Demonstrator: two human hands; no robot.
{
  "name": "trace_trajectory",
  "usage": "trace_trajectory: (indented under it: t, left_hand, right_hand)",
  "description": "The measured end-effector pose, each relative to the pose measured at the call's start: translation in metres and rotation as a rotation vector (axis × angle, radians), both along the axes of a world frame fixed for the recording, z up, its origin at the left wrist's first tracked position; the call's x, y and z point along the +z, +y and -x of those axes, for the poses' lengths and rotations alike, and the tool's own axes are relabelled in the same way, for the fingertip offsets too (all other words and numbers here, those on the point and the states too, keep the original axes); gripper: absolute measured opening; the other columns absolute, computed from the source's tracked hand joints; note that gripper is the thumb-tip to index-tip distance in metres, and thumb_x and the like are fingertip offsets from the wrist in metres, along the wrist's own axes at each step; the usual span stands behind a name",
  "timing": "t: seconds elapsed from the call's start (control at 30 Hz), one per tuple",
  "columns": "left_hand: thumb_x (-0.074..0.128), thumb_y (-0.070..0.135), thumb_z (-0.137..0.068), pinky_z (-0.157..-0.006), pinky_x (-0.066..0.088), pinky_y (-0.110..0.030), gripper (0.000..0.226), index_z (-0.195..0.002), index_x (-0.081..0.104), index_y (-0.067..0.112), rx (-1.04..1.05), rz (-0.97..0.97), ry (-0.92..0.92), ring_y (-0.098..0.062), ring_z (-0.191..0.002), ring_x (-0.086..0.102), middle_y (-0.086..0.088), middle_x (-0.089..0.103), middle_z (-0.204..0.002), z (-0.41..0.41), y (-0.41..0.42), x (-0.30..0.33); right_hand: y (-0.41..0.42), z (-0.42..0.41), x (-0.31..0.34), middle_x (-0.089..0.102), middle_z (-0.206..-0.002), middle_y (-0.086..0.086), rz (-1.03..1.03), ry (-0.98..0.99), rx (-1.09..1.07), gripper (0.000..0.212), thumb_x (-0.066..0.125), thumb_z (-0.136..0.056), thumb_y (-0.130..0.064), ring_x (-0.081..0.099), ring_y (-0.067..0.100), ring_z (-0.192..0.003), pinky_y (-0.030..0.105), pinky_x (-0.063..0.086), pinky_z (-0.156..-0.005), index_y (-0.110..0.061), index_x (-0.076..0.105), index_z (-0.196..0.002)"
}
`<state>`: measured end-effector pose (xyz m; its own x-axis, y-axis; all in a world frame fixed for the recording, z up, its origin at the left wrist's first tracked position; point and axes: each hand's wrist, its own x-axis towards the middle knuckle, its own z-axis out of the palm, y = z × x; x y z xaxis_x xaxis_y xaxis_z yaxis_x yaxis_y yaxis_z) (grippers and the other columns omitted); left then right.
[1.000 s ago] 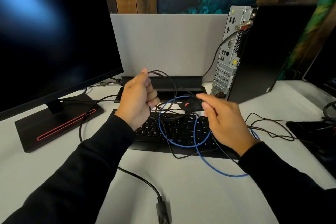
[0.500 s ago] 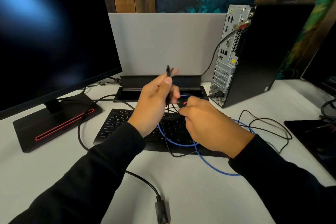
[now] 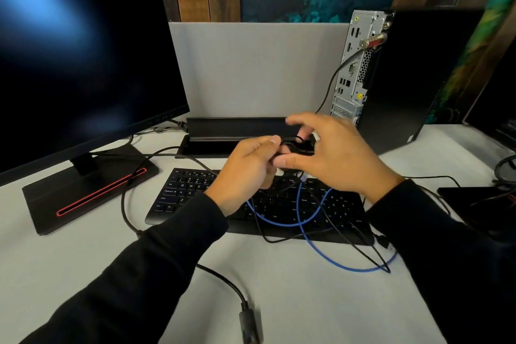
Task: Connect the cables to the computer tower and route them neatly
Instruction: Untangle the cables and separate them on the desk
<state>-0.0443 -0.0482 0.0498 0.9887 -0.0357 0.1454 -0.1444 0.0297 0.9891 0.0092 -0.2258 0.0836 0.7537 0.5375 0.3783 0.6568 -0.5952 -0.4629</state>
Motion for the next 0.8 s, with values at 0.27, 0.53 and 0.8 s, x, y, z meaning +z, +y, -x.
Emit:
trace_trajectory:
  t: [0.27, 0.53, 0.8]
  left_hand:
    - [0.043, 0.03, -0.106, -0.051, 0.017, -0.028, 0.042, -0.071, 0.055, 0.01, -0.157, 0.277, 0.103, -0.012, -0.049, 0.021, 0.001, 0.019, -0.062, -0.006, 0.023, 0.005]
    - [0.045, 0.027, -0.107, -0.056, 0.047, -0.03, 0.039, -0.076, 0.059, 0.009, -0.156, 0.282, 0.108, -0.017, -0.047, 0.04, -0.001, 0.024, -0.058, -0.005, 0.021, -0.002]
    - [0.027, 0.042, -0.111, -0.088, 0.055, -0.036, 0.058, -0.102, 0.072, 0.007, -0.254, -0.159, 0.22, -0.03, -0.06, 0.062, -0.006, 0.029, -0.052, 0.004, 0.027, 0.02]
  right_hand:
    - [0.001, -0.006, -0.008, 0.059, -0.073, 0.012, -0.601, 0.899, 0.415, 0.018, 0.062, -0.093, -0.017, 0.063, 0.022, -0.079, 0.044, 0.051, -0.097, 0.0, 0.06, -0.096]
    - [0.007, -0.001, -0.012, 0.027, -0.052, -0.004, -0.839, 0.99, 0.174, 0.033, 0.053, -0.105, -0.028, 0.027, 0.007, -0.041, 0.026, 0.04, -0.049, -0.009, 0.053, -0.078]
    - [0.007, 0.0, -0.007, 0.042, -0.053, -0.008, -0.234, 0.213, 0.162, 0.044, 0.051, -0.107, -0.036, 0.039, 0.006, -0.048, 0.026, 0.034, -0.053, -0.015, 0.055, -0.07]
